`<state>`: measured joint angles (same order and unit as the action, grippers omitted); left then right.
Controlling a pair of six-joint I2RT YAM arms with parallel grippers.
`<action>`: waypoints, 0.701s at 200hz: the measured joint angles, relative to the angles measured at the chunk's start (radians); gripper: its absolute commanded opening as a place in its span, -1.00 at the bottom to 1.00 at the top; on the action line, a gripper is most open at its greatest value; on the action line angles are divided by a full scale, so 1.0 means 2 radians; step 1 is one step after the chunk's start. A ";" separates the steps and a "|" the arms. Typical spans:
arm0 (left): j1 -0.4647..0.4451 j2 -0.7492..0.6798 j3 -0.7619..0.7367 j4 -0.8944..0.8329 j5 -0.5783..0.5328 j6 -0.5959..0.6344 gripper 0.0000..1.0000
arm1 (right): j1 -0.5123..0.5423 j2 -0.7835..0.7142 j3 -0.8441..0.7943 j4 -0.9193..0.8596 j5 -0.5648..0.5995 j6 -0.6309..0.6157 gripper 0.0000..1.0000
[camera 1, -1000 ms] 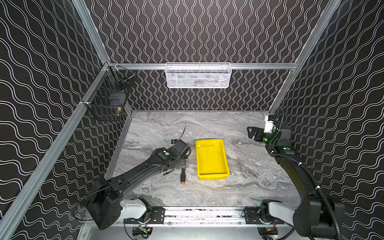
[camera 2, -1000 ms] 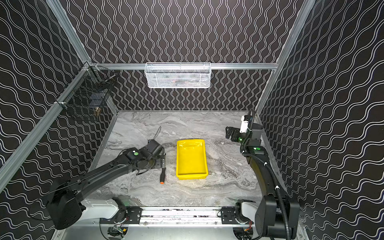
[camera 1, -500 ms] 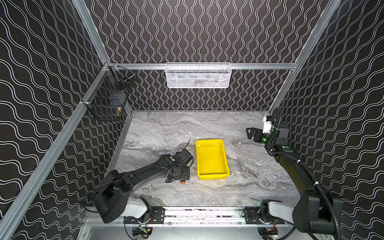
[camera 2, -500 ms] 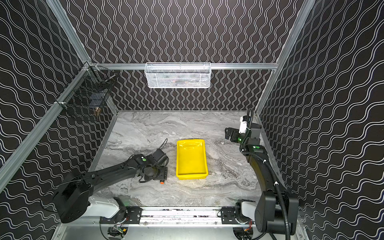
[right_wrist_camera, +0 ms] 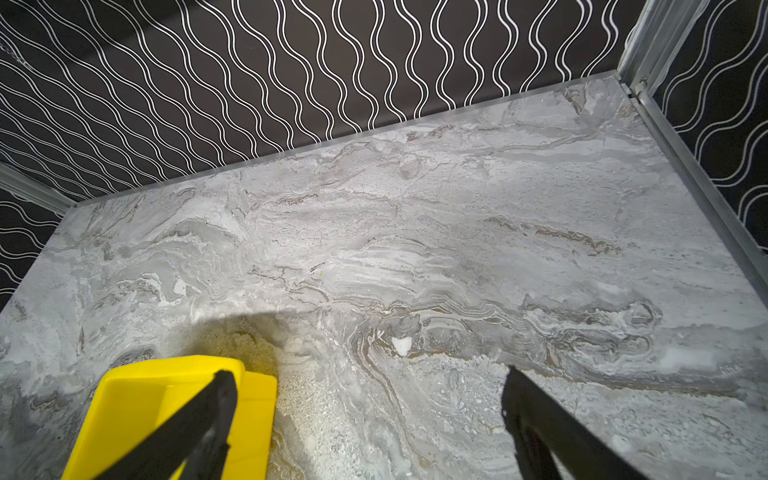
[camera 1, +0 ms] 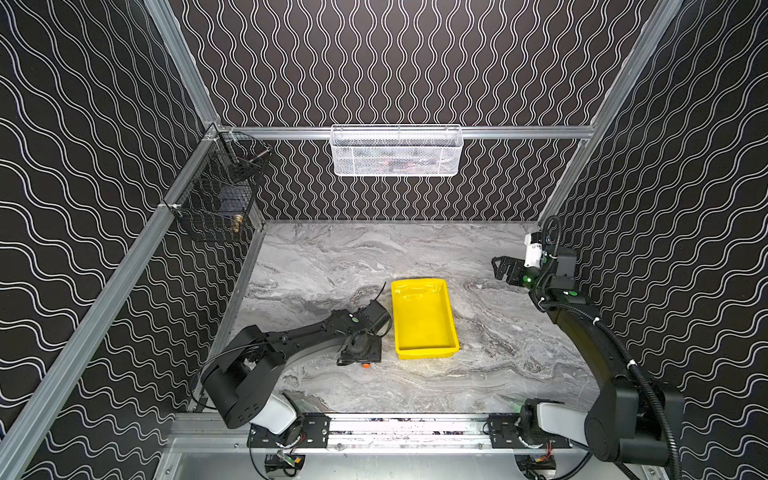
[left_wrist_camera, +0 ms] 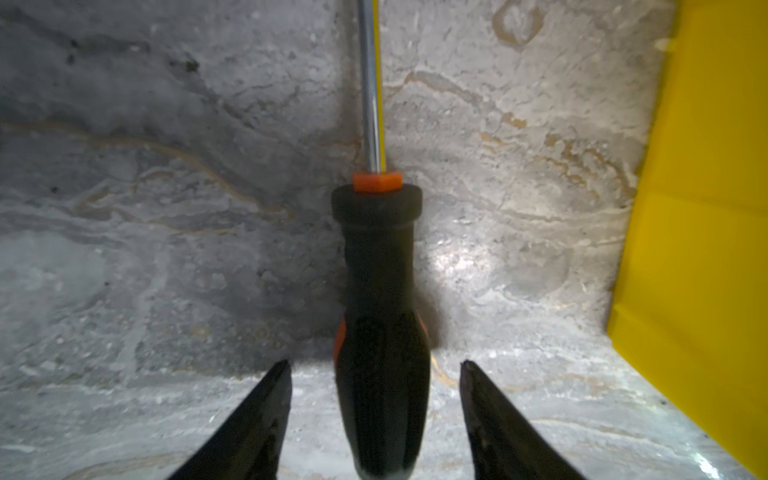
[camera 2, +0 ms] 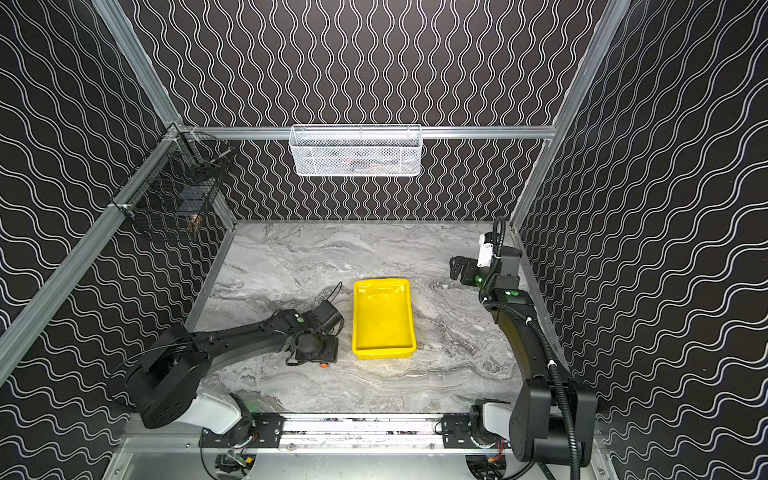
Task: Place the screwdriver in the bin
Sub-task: 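Close the left gripper on the black screwdriver handle, then lift the screwdriver with the left gripper and carry it over the yellow bin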
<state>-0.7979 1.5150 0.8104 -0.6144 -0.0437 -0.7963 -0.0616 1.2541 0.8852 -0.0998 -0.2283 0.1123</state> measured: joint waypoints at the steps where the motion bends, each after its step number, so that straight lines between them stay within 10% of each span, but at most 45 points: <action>1: 0.000 0.000 0.000 0.000 0.000 0.000 0.26 | 0.000 0.000 0.000 0.000 0.000 0.000 0.99; 140: 0.000 0.016 0.008 0.001 -0.010 0.007 -0.78 | 0.000 0.003 0.000 -0.001 0.003 -0.002 0.99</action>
<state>-0.7979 1.5467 0.8261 -0.6128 -0.0628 -0.7826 -0.0616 1.2610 0.8852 -0.1024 -0.2222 0.1078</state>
